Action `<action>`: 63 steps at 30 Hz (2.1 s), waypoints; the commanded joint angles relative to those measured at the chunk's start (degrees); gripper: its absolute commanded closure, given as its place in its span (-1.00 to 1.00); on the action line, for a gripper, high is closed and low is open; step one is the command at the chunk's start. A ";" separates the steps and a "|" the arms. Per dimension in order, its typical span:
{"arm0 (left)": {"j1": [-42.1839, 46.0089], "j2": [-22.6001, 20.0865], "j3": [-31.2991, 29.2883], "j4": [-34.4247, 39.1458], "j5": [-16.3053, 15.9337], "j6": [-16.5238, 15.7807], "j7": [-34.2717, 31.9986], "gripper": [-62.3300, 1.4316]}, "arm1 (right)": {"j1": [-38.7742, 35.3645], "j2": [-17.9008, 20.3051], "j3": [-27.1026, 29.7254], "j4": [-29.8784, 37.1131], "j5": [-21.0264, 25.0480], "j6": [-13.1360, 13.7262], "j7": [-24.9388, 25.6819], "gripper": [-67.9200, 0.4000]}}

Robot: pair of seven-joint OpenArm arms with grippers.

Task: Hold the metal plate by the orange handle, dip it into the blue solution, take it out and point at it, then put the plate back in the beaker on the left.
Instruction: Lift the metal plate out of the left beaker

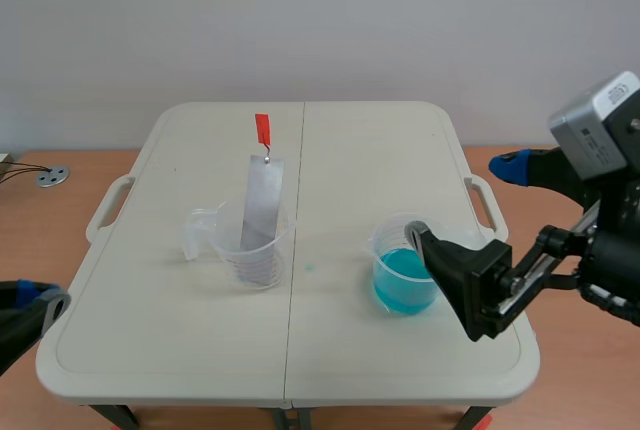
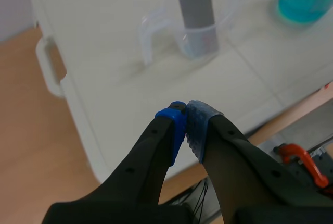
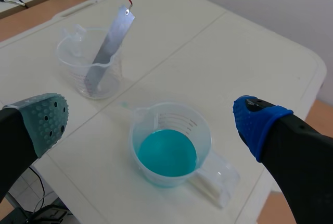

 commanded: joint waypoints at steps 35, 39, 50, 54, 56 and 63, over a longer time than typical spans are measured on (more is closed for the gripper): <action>10.21 -3.08 5.68 -25.00 -0.15 -3.65 -0.66 0.90 | 36.41 -16.04 -21.11 -29.55 3.13 1.60 -4.13 -0.95; 10.21 -3.08 5.73 -25.00 -0.17 -3.65 -0.61 0.90 | 40.13 -18.58 -21.59 -34.27 3.13 1.62 -4.90 -0.95; 10.21 -2.95 5.73 -24.98 -0.22 -3.63 -0.46 0.90 | 48.41 -23.82 -24.24 -42.23 2.93 2.27 -7.34 -0.95; 10.19 -2.95 5.73 -24.98 -0.22 -3.63 -0.48 0.90 | 50.47 -25.16 -25.44 -44.83 2.93 2.27 -7.78 -0.95; 10.19 -2.95 5.73 -24.98 -0.22 -3.63 -0.48 0.90 | 51.23 -25.81 -25.44 -46.03 2.93 2.27 -7.91 -0.95; 10.19 -2.95 5.73 -24.98 -0.22 -3.63 -0.50 0.90 | 54.58 -28.37 -25.53 -52.11 2.91 2.67 -7.91 -0.95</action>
